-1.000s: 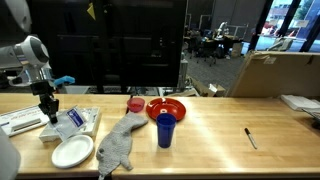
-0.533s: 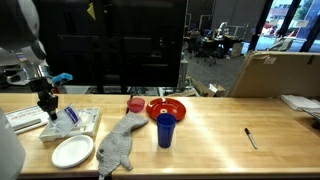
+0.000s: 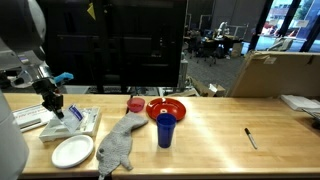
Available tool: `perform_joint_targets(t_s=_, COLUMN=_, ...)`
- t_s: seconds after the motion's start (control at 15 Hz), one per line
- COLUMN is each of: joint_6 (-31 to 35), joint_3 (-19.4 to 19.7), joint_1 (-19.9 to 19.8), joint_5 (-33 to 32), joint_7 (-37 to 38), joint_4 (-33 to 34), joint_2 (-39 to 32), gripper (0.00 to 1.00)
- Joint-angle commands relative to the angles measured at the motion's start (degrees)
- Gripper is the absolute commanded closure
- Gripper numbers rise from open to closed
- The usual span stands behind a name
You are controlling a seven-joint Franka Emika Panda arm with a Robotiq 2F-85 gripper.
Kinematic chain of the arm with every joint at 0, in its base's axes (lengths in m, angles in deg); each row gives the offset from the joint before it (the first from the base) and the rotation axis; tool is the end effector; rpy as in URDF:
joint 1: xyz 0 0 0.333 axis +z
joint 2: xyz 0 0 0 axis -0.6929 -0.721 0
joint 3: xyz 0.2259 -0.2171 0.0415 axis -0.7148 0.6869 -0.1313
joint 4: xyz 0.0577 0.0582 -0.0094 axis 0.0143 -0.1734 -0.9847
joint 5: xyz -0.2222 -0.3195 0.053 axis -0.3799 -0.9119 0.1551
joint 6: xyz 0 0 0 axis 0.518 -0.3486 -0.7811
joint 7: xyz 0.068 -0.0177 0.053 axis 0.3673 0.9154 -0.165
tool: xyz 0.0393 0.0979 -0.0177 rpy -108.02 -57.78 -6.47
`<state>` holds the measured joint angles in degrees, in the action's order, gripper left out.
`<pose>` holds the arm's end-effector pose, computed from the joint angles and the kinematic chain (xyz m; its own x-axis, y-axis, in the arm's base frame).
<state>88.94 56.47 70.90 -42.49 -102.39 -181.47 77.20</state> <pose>0.3164 0.3985 0.3963 -0.9799 0.0410 0.1951 -0.0577 0.8786 -0.4741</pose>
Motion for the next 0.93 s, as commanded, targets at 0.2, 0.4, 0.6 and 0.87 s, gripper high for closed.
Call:
perform_joint_targets(t_s=0.2, joint_6=1.7, joint_3=-0.5, joint_1=0.3, joint_5=-6.4, joint_7=-3.1, joint_4=0.7, joint_2=-3.0, gripper=1.00)
perform_joint_targets(t_s=0.4, joint_6=1.4, joint_3=-0.4, joint_1=0.3, joint_5=-8.1, joint_7=-2.8, joint_4=1.3, joint_2=-4.1, gripper=1.00)
perform_joint_targets(t_s=0.6, joint_6=1.1, joint_3=-0.6, joint_1=0.5, joint_5=-9.4, joint_7=-2.8, joint_4=2.1, joint_2=-4.9, gripper=1.00)
perform_joint_targets(t_s=0.87, joint_6=-0.4, joint_3=-1.1, joint_1=1.5, joint_5=-11.2, joint_7=-2.6, joint_4=4.3, joint_2=-6.3, gripper=1.00)
